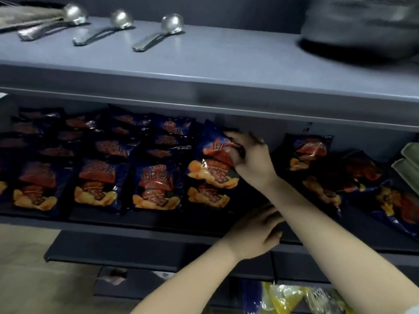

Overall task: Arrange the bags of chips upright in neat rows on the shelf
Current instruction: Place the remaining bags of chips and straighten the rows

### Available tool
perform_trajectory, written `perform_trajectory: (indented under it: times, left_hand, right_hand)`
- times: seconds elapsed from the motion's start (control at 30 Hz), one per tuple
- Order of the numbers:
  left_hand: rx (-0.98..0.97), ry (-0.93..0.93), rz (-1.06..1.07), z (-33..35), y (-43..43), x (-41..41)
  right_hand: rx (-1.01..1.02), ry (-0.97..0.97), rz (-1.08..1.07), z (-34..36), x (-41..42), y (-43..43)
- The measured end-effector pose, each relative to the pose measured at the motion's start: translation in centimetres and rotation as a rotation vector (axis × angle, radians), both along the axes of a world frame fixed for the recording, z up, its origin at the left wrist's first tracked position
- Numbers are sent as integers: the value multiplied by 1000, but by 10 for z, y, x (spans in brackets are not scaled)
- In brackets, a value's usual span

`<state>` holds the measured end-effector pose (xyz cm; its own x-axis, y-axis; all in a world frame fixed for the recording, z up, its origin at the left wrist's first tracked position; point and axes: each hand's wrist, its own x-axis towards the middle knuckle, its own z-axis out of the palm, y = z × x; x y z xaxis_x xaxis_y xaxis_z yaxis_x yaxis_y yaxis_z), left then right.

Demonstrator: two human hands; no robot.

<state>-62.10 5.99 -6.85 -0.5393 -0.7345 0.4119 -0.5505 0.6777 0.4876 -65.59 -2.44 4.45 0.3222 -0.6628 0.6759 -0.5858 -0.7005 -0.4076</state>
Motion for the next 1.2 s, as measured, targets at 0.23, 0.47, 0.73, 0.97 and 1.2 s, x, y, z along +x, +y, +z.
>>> perform_trajectory:
  times: [0.23, 0.47, 0.73, 0.97, 1.2]
  left_hand:
    - [-174, -34, 106, -16, 35, 91]
    - [-350, -12, 199, -15, 50, 122]
    - [-287, -126, 573, -33, 40, 116]
    - [-248, -274, 575, -40, 23, 120]
    - [-255, -318, 573, -47, 21, 123]
  right_hand:
    - [85, 183, 124, -17, 55, 14]
    - [67, 255, 74, -17, 35, 36]
    - [83, 362, -53, -73, 20, 46]
    - [29, 370, -168, -101, 33, 50]
    - [14, 347, -199, -108, 33, 48]
